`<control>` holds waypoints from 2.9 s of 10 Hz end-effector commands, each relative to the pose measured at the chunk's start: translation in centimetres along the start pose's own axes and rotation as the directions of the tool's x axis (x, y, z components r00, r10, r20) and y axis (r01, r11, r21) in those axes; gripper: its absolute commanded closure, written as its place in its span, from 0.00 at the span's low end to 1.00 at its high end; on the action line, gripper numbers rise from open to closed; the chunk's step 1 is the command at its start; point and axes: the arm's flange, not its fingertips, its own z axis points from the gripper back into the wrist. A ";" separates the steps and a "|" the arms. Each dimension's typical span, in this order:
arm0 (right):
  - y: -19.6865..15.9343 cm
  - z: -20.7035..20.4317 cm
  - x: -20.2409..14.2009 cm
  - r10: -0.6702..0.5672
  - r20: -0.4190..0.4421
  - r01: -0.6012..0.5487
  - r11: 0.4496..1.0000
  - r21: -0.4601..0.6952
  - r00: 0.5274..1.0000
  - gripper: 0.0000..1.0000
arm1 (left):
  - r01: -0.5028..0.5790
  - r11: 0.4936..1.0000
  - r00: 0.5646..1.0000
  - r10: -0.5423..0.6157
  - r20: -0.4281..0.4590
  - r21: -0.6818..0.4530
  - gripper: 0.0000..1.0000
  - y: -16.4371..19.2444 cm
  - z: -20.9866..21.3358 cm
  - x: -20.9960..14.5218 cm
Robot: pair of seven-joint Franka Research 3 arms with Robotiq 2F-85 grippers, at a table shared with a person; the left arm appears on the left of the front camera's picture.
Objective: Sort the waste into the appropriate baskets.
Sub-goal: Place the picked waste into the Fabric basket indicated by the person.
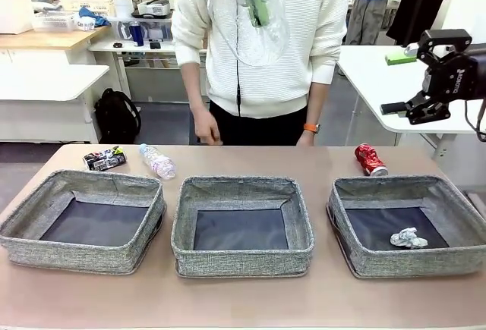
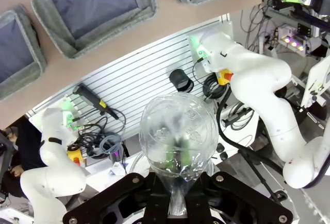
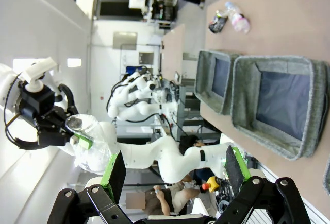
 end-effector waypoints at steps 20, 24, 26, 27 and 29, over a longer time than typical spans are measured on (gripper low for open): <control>0.3 0.1 0.0 -0.018 -0.005 0.018 1.000 -0.009 1.000 0.00 | -0.363 0.932 0.927 0.362 0.099 -0.004 0.99 31.6 -10.7 -8.2; 0.3 0.1 0.0 -0.018 -0.005 0.018 1.000 -0.009 1.000 0.00 | -0.569 0.797 0.776 0.602 0.190 -0.201 0.99 38.9 -13.5 -7.1; 0.3 0.1 0.0 -0.018 -0.005 0.018 1.000 -0.009 1.000 0.00 | -0.621 0.760 0.724 0.650 0.231 -0.194 0.99 40.0 -13.8 -6.9; 0.3 0.1 0.0 -0.018 -0.005 0.018 1.000 -0.009 1.000 0.00 | -0.623 0.757 0.720 0.653 0.234 -0.196 0.99 39.9 -13.8 -6.8; 0.3 0.1 0.0 -0.018 -0.005 0.018 1.000 -0.009 1.000 0.00 | -0.627 0.751 0.714 0.660 0.232 -0.209 0.99 39.8 -13.9 -6.6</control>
